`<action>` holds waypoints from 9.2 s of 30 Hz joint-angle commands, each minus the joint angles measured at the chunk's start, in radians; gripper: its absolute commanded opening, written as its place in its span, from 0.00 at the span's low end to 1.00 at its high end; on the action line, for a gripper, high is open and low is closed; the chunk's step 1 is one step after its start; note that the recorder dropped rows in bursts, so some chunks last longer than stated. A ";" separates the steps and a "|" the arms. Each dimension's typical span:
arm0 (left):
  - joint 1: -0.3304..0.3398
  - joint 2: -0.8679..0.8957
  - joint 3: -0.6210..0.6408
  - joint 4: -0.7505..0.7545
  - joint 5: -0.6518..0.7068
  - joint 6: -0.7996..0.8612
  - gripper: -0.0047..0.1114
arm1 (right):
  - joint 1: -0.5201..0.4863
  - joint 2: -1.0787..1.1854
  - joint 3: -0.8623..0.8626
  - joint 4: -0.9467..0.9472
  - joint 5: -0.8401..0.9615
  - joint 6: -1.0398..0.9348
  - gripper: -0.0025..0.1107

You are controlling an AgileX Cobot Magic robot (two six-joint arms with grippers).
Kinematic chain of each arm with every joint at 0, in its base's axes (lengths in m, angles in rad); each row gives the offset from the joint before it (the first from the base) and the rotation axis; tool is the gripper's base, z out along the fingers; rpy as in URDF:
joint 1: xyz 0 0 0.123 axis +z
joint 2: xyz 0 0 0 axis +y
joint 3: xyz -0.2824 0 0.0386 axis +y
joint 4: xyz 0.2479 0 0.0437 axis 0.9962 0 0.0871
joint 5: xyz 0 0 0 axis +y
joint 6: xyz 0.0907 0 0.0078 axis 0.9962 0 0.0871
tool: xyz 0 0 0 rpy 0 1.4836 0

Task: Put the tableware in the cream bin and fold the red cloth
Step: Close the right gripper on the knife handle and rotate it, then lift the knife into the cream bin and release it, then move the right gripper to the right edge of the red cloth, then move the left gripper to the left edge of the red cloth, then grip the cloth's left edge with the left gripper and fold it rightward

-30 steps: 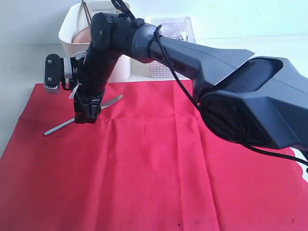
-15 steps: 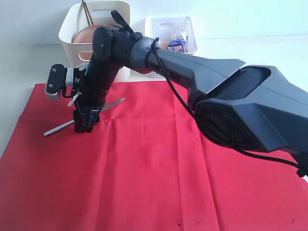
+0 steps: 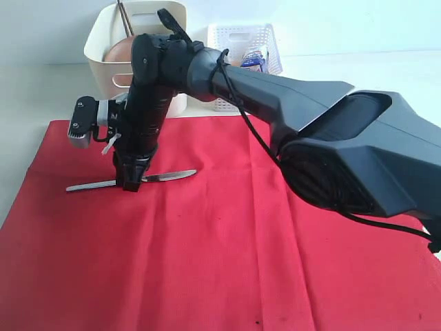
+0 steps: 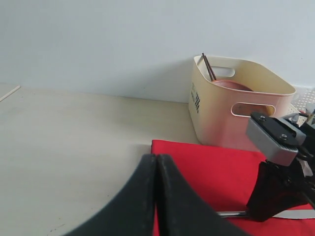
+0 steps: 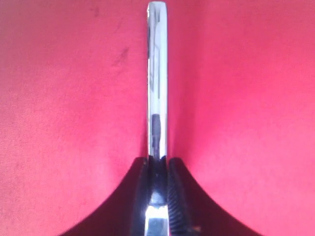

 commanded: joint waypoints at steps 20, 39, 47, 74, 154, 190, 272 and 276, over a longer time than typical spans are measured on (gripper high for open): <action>0.001 -0.007 0.000 -0.008 0.001 0.000 0.06 | -0.001 -0.103 -0.004 -0.005 0.012 0.073 0.02; 0.001 -0.007 0.000 -0.008 0.001 0.000 0.06 | -0.119 -0.230 -0.004 0.153 -0.003 0.071 0.02; 0.001 -0.007 0.000 -0.008 0.001 0.000 0.06 | -0.182 -0.234 -0.004 0.304 -0.238 0.100 0.02; 0.001 -0.007 0.000 -0.008 0.001 0.000 0.06 | -0.213 -0.352 -0.004 -0.019 -0.339 0.591 0.02; 0.000 0.924 -0.227 -0.019 -0.399 -0.158 0.08 | -0.501 -1.259 1.913 -0.205 -1.247 0.911 0.02; 0.001 1.867 -0.329 0.531 -0.737 -0.284 0.04 | -0.501 -1.095 1.913 -0.195 -1.322 0.909 0.02; -0.993 1.948 -1.526 0.390 0.690 -0.132 0.05 | -0.501 -1.844 1.913 -0.210 -1.149 0.986 0.02; -0.986 1.911 -1.344 0.388 0.661 -0.134 0.05 | -0.501 -1.844 1.913 -0.210 -1.149 0.986 0.02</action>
